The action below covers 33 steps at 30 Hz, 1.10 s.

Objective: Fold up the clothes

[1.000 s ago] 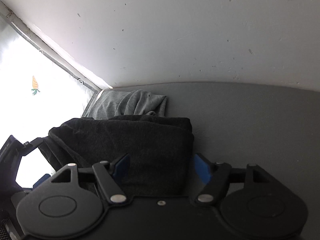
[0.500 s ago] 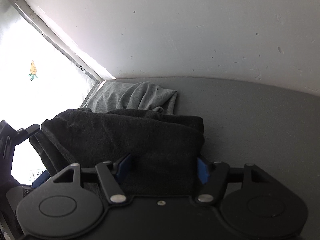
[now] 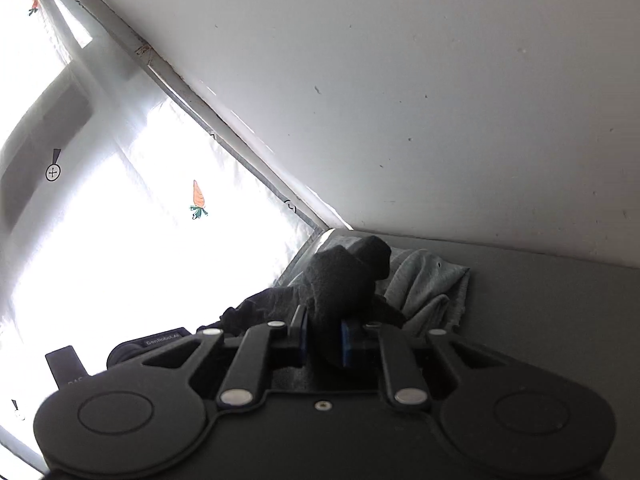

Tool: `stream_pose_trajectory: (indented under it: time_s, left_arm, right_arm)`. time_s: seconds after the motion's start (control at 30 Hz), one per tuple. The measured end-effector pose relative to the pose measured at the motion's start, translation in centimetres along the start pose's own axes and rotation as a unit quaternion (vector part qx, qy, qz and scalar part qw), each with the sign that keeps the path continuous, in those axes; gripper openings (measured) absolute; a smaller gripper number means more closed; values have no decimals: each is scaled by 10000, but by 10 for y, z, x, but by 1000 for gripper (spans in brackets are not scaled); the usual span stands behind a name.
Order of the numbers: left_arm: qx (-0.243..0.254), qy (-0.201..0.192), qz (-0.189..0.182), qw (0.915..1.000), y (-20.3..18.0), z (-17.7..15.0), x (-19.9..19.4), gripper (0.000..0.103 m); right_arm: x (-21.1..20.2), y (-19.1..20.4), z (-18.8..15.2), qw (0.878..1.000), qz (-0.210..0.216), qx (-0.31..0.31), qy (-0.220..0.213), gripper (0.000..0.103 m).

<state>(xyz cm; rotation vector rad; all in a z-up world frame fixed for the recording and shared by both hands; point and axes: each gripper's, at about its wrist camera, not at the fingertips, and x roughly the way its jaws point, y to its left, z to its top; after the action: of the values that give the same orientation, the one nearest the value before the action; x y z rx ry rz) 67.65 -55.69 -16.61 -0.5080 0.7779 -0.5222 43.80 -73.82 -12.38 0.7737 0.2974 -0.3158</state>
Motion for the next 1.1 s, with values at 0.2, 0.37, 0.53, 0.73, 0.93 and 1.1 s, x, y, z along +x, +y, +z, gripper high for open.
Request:
stream_pose_trajectory:
  time_s: [0.2, 0.37, 0.53, 0.73, 0.93, 1.1]
  left_arm:
    - [281, -211, 486, 9982, -16, 20, 14, 43]
    - [485, -92, 2084, 9768, 20, 10, 22, 48]
    - [308, -176, 2138, 9762, 61, 7, -51, 58]
    - [1167, -631, 2427, 9610, 67, -6, -174, 80]
    - [2287, -1682, 2560, 9240, 52, -35, -319, 103]
    - [2255, -2063, 2695, 9132, 64, -71, -419, 103]
  right_arm:
    - [-4, 16, 19, 9985, -97, -457, -269, 16]
    - [44, -7, -13, 9795, -1494, -1035, 869, 35]
    - [36, -7, -38, 9500, -2233, -1875, 1113, 58]
    - [10, 23, -53, 9439, -1573, -2604, 1286, 68]
    - [-40, 92, -71, 9407, -620, -3121, 1173, 92]
    - [-95, 149, -105, 9373, 235, -3291, 1122, 103]
